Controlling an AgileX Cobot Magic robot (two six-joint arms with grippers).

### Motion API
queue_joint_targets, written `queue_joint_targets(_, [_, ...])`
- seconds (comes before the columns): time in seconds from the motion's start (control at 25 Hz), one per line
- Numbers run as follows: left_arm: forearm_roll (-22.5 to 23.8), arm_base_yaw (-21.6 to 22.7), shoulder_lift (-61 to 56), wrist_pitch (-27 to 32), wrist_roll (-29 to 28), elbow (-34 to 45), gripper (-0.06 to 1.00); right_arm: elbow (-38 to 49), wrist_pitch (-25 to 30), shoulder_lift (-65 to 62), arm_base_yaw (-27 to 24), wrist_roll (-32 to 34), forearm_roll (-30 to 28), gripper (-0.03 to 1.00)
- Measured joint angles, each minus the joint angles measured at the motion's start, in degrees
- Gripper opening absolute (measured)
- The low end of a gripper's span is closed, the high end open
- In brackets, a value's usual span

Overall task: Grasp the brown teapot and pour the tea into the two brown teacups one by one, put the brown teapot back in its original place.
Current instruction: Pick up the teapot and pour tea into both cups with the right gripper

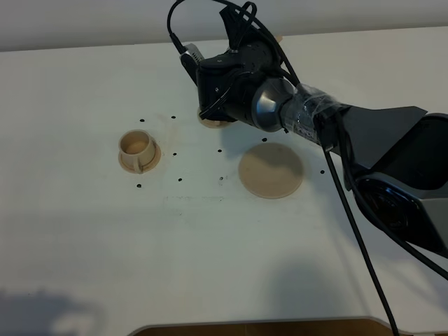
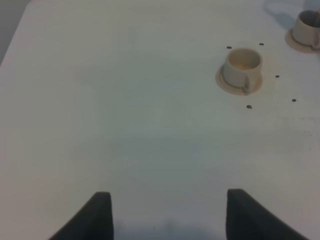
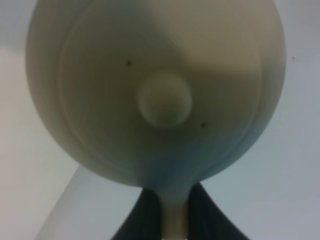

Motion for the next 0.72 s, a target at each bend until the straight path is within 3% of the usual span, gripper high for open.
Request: queue_joint_targets(0.72, [0.00, 0.00, 0.00, 0.00, 0.00, 0.00, 0.53, 0.00, 0.37, 0.00, 0.67, -5.20, -0.85, 0.12])
